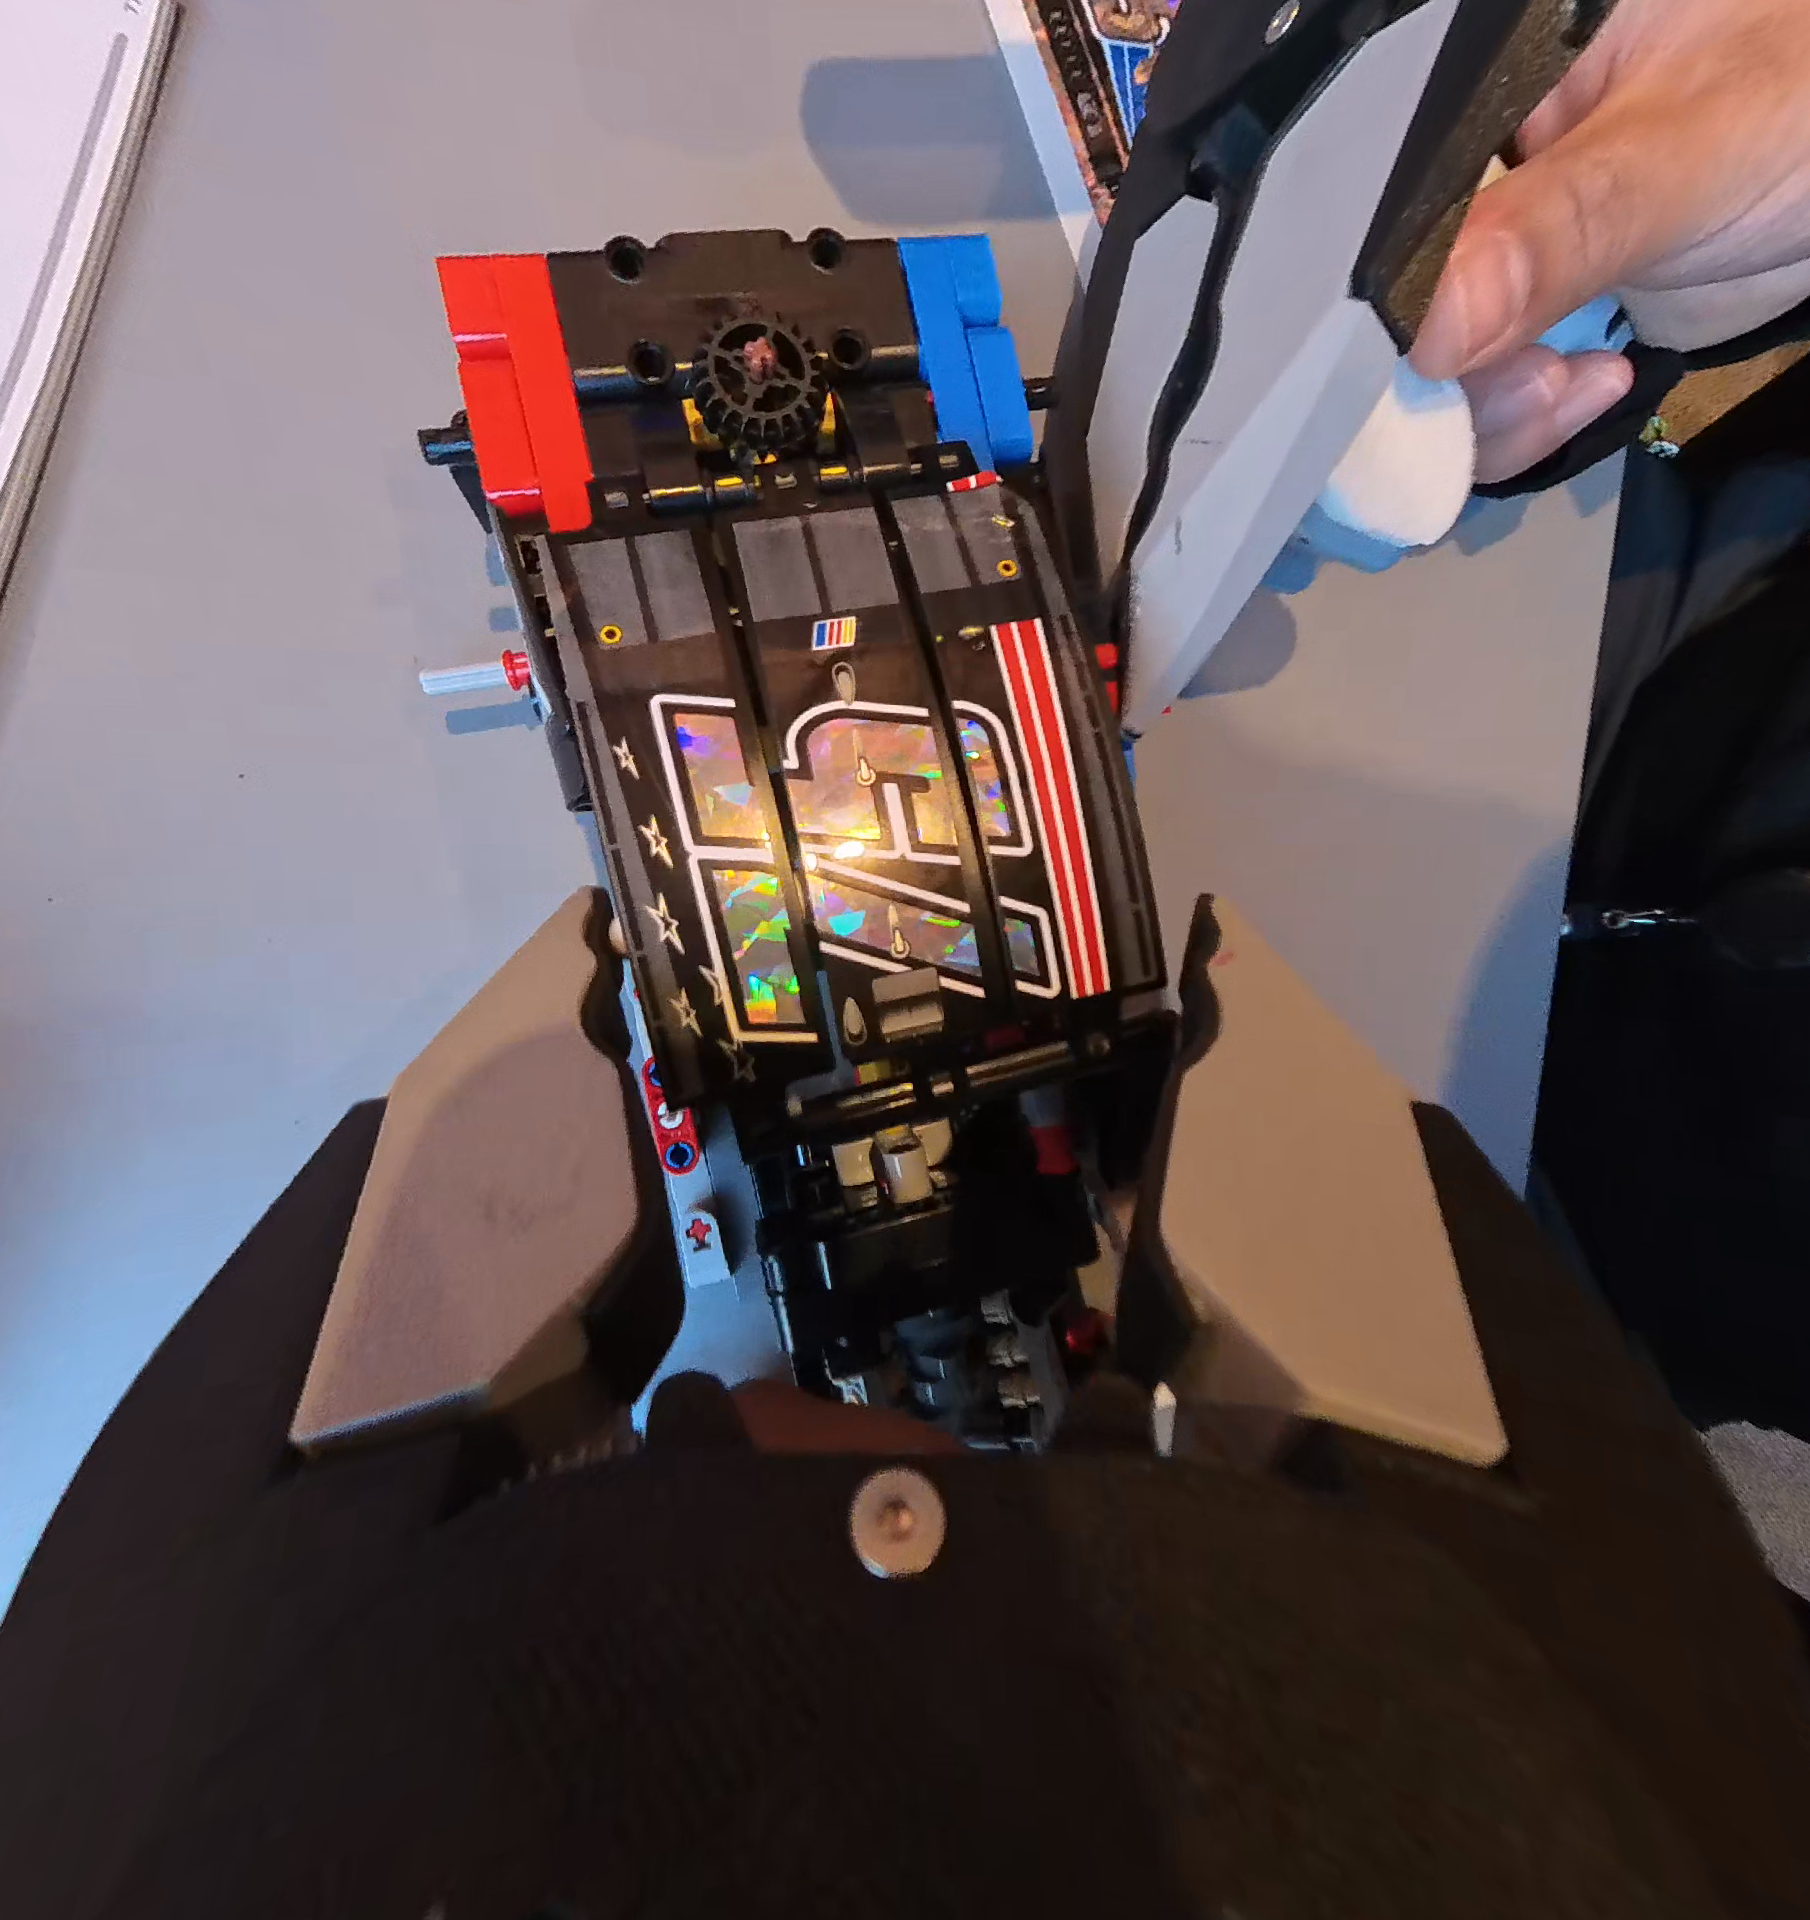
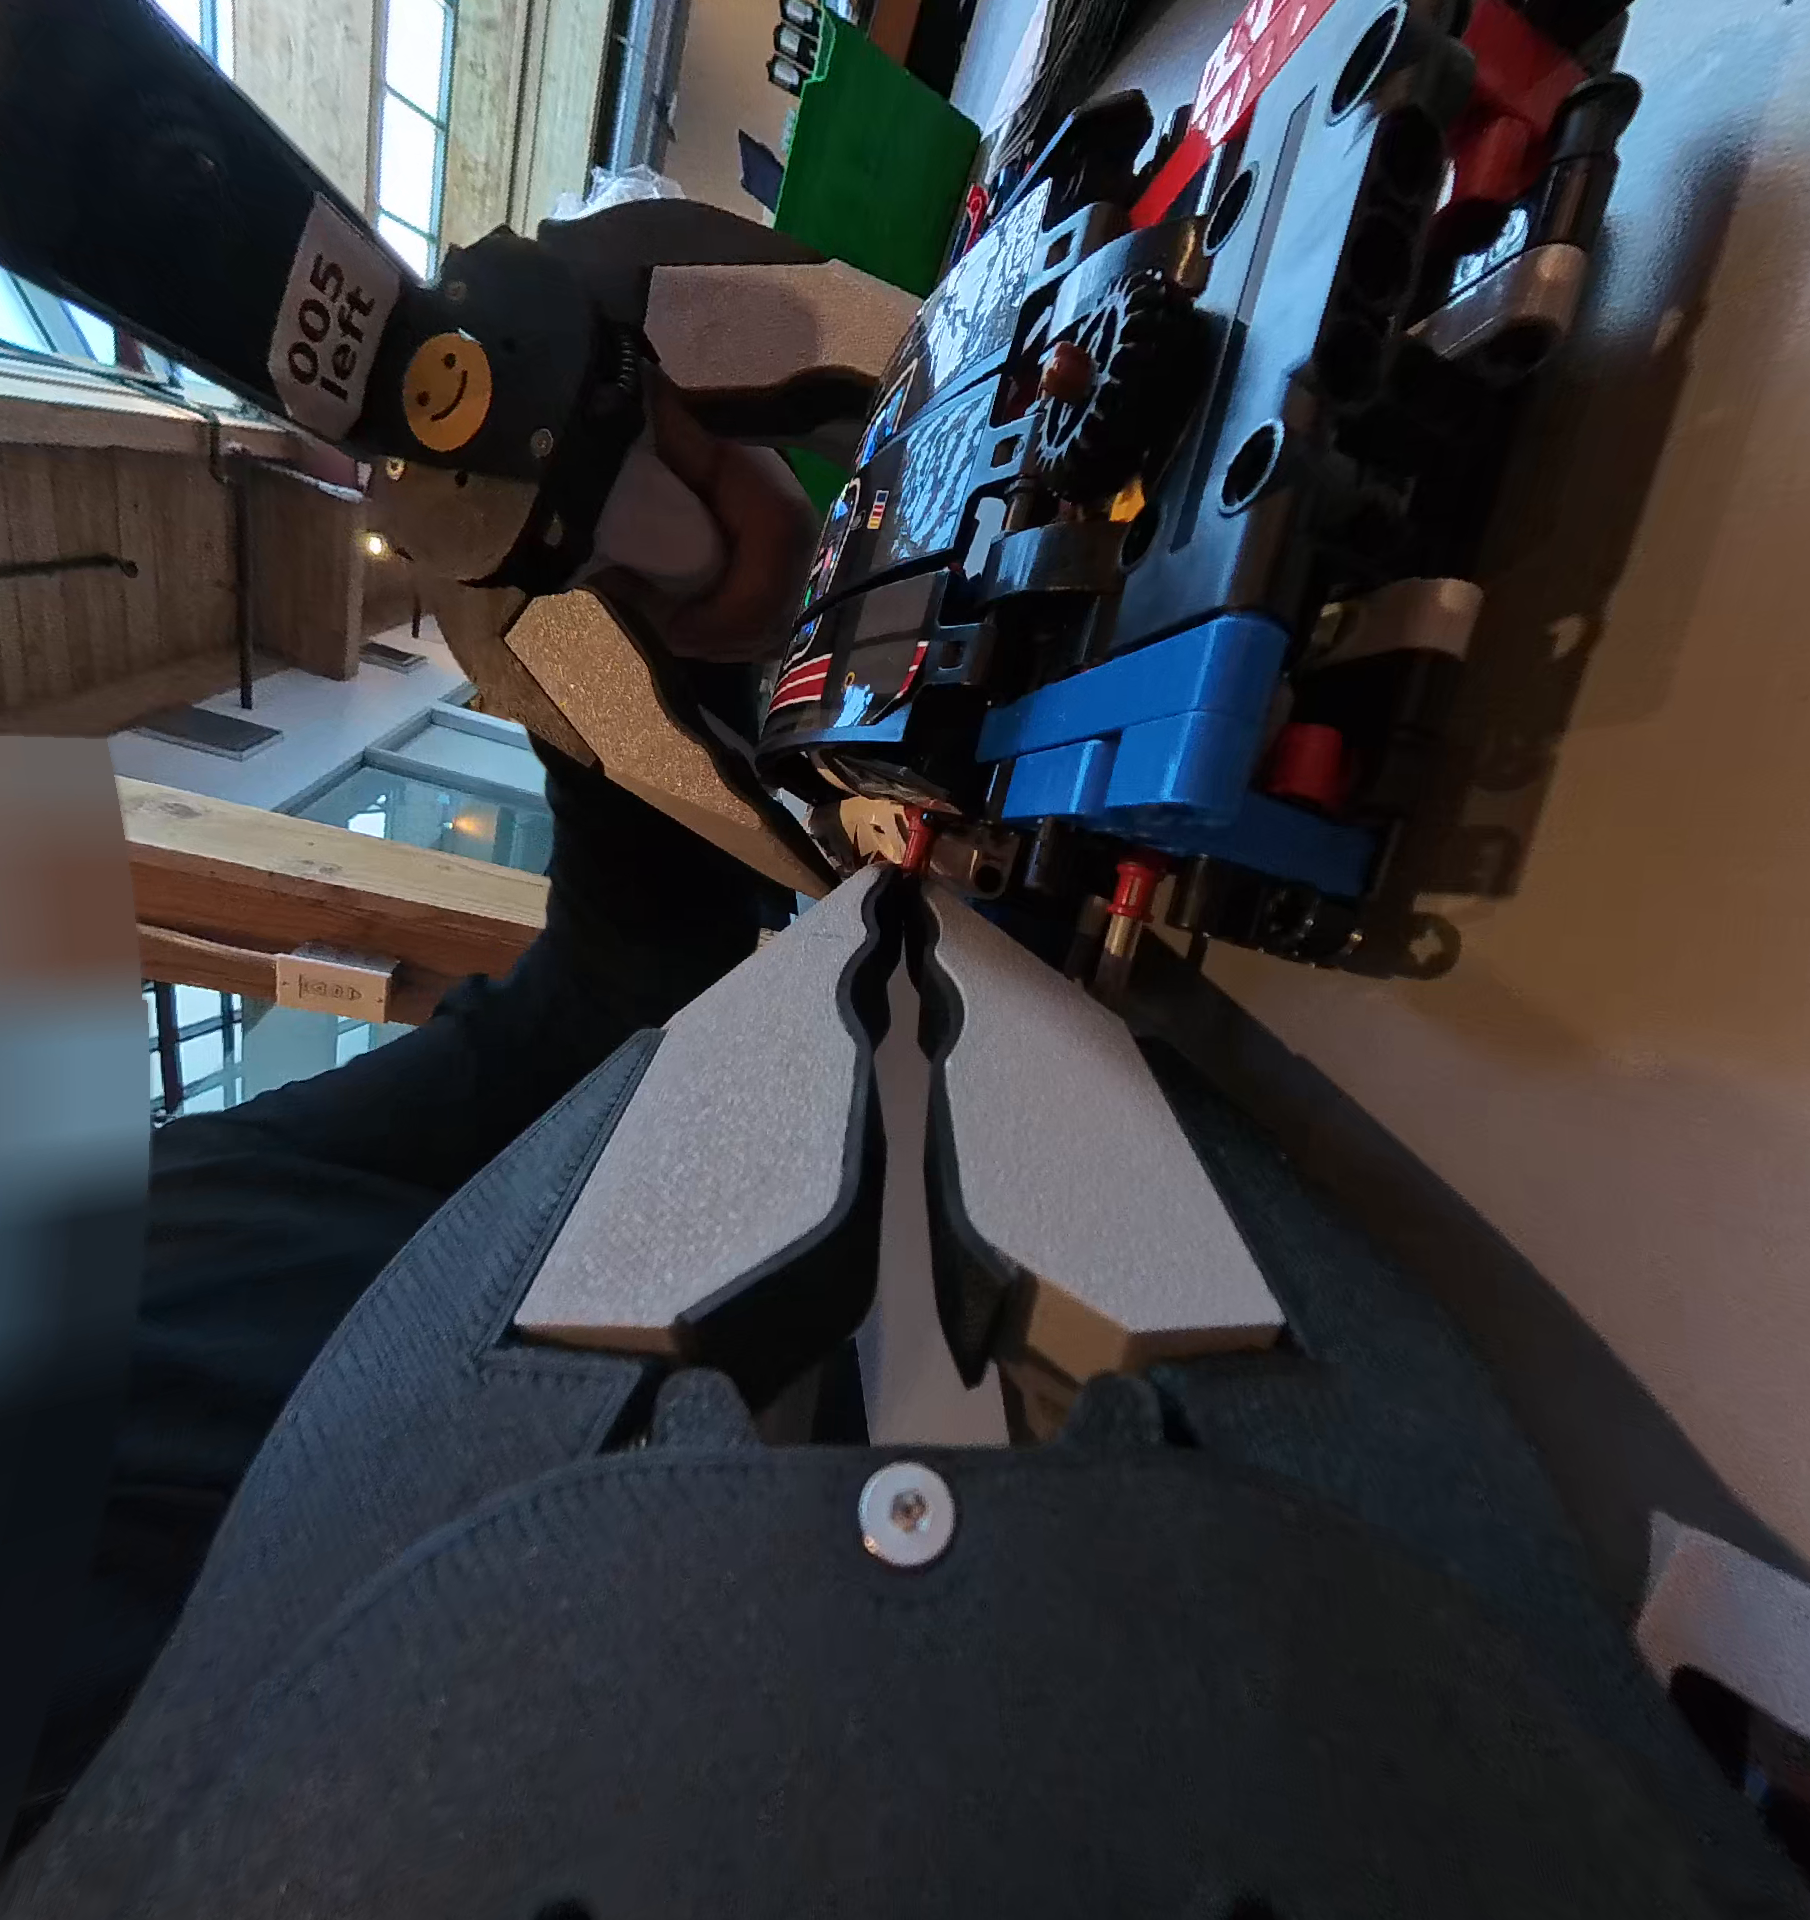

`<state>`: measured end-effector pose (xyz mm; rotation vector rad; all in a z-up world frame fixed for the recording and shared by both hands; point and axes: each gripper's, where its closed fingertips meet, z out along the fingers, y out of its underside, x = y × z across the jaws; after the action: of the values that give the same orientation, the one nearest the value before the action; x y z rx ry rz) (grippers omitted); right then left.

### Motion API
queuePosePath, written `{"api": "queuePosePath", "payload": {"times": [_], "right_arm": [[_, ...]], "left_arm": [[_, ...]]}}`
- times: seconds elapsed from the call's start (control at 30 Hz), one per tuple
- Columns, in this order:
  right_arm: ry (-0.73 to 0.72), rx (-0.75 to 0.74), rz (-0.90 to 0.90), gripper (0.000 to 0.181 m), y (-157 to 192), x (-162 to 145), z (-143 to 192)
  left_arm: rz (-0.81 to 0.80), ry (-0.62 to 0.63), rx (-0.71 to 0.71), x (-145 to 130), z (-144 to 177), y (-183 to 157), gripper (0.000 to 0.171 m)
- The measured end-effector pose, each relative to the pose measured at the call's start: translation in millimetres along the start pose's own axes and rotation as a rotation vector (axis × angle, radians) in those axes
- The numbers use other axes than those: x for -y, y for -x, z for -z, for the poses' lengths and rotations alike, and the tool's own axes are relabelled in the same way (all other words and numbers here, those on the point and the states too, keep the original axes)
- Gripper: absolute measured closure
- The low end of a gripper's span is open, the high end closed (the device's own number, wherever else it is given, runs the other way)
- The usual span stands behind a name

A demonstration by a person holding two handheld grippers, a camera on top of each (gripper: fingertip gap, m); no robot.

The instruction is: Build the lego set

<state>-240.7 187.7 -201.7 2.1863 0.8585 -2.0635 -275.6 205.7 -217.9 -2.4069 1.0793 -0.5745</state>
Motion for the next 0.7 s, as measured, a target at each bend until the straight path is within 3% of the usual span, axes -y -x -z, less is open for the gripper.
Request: {"api": "queuePosePath", "payload": {"times": [0.27, 0.7], "right_arm": [[-0.005, -0.001, 0.002, 0.181, -0.2, 0.0, -0.2], [-0.016, -0.008, -0.001, 0.181, -0.6, 0.1, -0.1]], "left_arm": [[-0.015, -0.026, -0.057, 1.2, -2.4, -2.0, 0.066], [0.009, -0.088, -0.039, 2.8, -1.6, -1.7, 0.068]]}}
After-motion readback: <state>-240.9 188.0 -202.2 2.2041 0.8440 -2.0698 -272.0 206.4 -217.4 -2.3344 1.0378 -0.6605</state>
